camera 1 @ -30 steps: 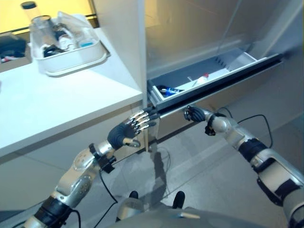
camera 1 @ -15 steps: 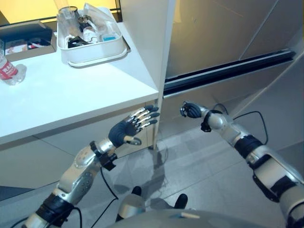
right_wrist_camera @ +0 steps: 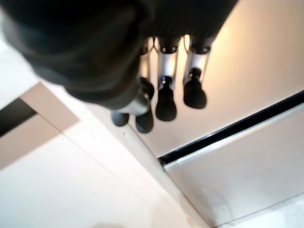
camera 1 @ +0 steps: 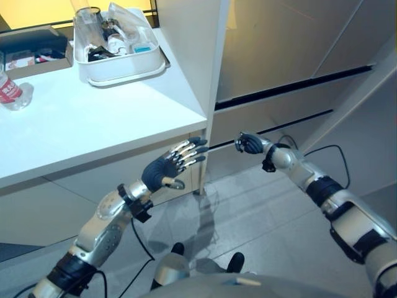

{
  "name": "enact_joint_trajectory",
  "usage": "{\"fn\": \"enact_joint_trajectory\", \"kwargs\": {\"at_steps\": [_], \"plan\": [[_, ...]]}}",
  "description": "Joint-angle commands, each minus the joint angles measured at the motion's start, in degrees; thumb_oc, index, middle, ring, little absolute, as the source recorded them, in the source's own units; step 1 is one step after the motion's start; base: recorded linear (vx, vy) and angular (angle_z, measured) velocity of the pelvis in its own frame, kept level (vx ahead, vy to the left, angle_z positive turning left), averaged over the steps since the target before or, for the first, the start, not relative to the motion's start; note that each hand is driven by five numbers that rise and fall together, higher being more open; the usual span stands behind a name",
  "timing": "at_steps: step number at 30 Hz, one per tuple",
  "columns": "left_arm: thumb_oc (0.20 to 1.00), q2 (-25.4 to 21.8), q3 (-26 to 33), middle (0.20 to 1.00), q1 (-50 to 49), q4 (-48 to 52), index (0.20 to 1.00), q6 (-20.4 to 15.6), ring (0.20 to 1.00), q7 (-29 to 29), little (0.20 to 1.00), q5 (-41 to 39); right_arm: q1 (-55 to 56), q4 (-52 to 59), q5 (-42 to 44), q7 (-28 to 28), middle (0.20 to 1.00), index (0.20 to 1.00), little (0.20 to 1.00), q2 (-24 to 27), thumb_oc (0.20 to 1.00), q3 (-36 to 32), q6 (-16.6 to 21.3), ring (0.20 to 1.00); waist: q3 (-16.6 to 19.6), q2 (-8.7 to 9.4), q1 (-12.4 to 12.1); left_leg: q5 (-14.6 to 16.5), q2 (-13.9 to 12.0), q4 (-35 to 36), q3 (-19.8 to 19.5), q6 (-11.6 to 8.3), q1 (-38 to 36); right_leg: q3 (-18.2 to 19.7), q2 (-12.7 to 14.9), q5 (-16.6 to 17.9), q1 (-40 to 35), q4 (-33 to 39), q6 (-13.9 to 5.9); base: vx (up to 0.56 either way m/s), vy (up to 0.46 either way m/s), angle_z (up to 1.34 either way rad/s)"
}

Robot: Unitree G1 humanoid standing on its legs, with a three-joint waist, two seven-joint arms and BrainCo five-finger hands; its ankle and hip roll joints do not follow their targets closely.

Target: Take the drinks into the refrigerator

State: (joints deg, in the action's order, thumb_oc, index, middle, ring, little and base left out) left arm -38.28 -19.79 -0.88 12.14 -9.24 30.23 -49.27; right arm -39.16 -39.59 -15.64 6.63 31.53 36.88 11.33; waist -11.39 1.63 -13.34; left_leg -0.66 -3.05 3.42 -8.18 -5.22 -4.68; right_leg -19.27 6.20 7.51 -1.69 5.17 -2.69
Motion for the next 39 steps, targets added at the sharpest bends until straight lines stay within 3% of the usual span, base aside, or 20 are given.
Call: {"fn": "enact_joint_trajectory", "kwargs": {"at_steps": [1, 2, 3, 11, 20, 27, 28, 29, 31, 34, 39], "plan": [[1.0, 0.08, -2.1, 1.0, 1.48, 4.33, 1.0, -2.27, 1.0, 0.44, 1.0, -2.55, -6.34, -0.33, 0.64, -1.69, 0.2, 0.2, 0.2, 1.53, 0.2, 1.22, 2.18, 0.2, 2.05, -0.02, -0.4, 0.63, 1.34, 1.58, -0.95, 3.05, 1.88, 0.6, 4.02, -7.83, -0.89, -11.24, -4.59, 0.0, 0.0, 0.0], [1.0, 0.22, -2.03, 1.0, 1.43, 4.26, 1.0, -2.29, 1.0, 0.36, 1.0, -2.43, -5.73, -0.14, 1.3, -1.67, 0.551, 0.551, 0.551, 1.28, 0.551, 0.62, 2.14, 0.551, 2.05, -0.01, -0.37, 0.64, 1.34, 1.58, -0.85, 3.06, 1.89, 0.75, 4.01, -7.79, -0.88, -11.16, -4.58, -0.01, 0.012, -0.03], [1.0, 0.66, -1.62, 1.0, 1.18, 3.93, 1.0, -2.53, 1.0, 0.13, 1.0, -1.96, -3.69, 1.02, 3.18, -2.01, 1.0, 1.0, 1.0, 0.66, 1.0, -1.1, 2.12, 1.0, 2.06, -0.06, -0.15, 0.66, 1.3, 1.58, -0.6, 3.11, 1.86, 1.09, 3.98, -7.7, -0.83, -11.03, -4.62, -0.02, 0.018, -0.04], [1.0, 1.04, 1.11, 1.0, -1.01, 1.75, 1.0, -3.99, 1.0, -0.81, 1.0, 1.53, 9.28, 6.62, 9.35, -2.05, 1.0, 1.0, 1.0, 0.91, 1.0, -9.12, 2.99, 1.0, 1.98, 0.09, 1.54, 0.95, 1.53, 1.58, 0.41, 3.29, 1.63, 2.4, 3.89, -7.15, -0.74, -10.06, -4.84, -0.01, 0.015, -0.06], [1.0, 2.43, 3.16, 1.0, -4.09, -12.48, 1.0, -8.29, 1.0, -5.15, 1.0, 16.13, 27.45, 3.25, 14.69, 0.26, 1.0, 1.0, 1.0, -2.66, 1.0, -15.37, 2.87, 1.0, 1.88, 0.3, 4.89, 1.37, 1.61, 1.58, 2.95, 3.4, 1.43, 4.88, 3.71, -6.44, 0.19, -9.03, -5.06, -0.02, 0.022, -0.17], [1.0, 10.72, 3.95, 1.0, -3.52, -44.67, 1.0, -9.29, 1.0, -13.82, 1.0, 33.99, 34.64, -7.81, 17.94, -0.12, 1.0, 1.0, 1.0, -6.51, 1.0, -19.05, 2.0, 1.0, 2.04, 0.33, 7.92, 1.86, 1.53, 1.58, 6.88, 3.67, 0.88, 8.83, 2.96, -5.41, 1.41, -7.72, -5.23, -0.02, 0.018, -0.31], [1.0, 10.74, 3.94, 1.0, -3.49, -44.71, 1.0, -9.32, 1.0, -13.83, 1.0, 34.0, 34.62, -7.82, 17.94, -0.12, 1.0, 1.0, 1.0, -6.5, 1.0, -19.06, 2.01, 1.0, 2.02, 0.31, 7.89, 1.87, 1.52, 1.58, 6.91, 3.67, 0.87, 8.86, 2.95, -5.41, 1.41, -7.72, -5.23, -0.02, 0.023, -0.29], [1.0, 13.83, 5.29, 1.0, -2.41, -53.38, 1.0, -8.81, 1.0, -16.5, 1.0, 36.67, 34.83, -10.79, 17.88, -0.34, 1.0, 1.0, 1.0, -7.67, 1.0, -18.8, 1.77, 1.0, 2.1, 0.31, 8.26, 2.06, 1.46, 1.58, 8.04, 3.66, 0.59, 9.8, 2.7, -5.04, 1.63, -7.24, -5.27, -0.01, 0.013, -0.22], [1.0, 15.09, 6.29, 1.0, -1.77, -57.57, 1.0, -8.41, 1.0, -17.81, 1.0, 38.01, 34.74, -11.94, 17.75, -0.6, 1.0, 1.0, 1.0, -8.15, 1.0, -18.74, 1.65, 1.0, 2.14, 0.3, 8.39, 2.1, 1.42, 1.58, 8.54, 3.63, 0.53, 10.3, 2.59, -4.87, 1.67, -6.89, -5.29, -0.01, 0.006, -0.3], [1.0, 19.12, 11.33, 1.0, 0.33, -74.38, 1.0, -6.44, 1.0, -22.83, 1.0, 42.71, 35.36, -18.06, 17.76, -1.5, 1.0, 1.0, 1.0, -11.14, 1.0, -18.86, 0.98, 1.0, 2.51, 0.48, 8.82, 2.37, 1.23, 1.58, 10.1, 3.5, 0.02, 11.62, 2.14, -4.36, 1.39, -5.54, -5.25, 0.0, -0.003, -0.22], [1.0, 21.91, 15.65, 1.0, 0.52, -86.52, 1.0, -2.96, 1.0, -27.73, 1.0, 48.72, 36.68, -26.43, 22.81, -2.89, 1.0, 1.0, 1.0, -16.04, 1.0, -22.88, -0.44, 1.0, 3.09, 0.79, 9.38, 2.93, 1.02, 1.58, 11.76, 3.31, -1.2, 12.81, 1.66, -4.0, 0.3, -4.25, -5.14, 0.04, -0.004, -0.16]]}}
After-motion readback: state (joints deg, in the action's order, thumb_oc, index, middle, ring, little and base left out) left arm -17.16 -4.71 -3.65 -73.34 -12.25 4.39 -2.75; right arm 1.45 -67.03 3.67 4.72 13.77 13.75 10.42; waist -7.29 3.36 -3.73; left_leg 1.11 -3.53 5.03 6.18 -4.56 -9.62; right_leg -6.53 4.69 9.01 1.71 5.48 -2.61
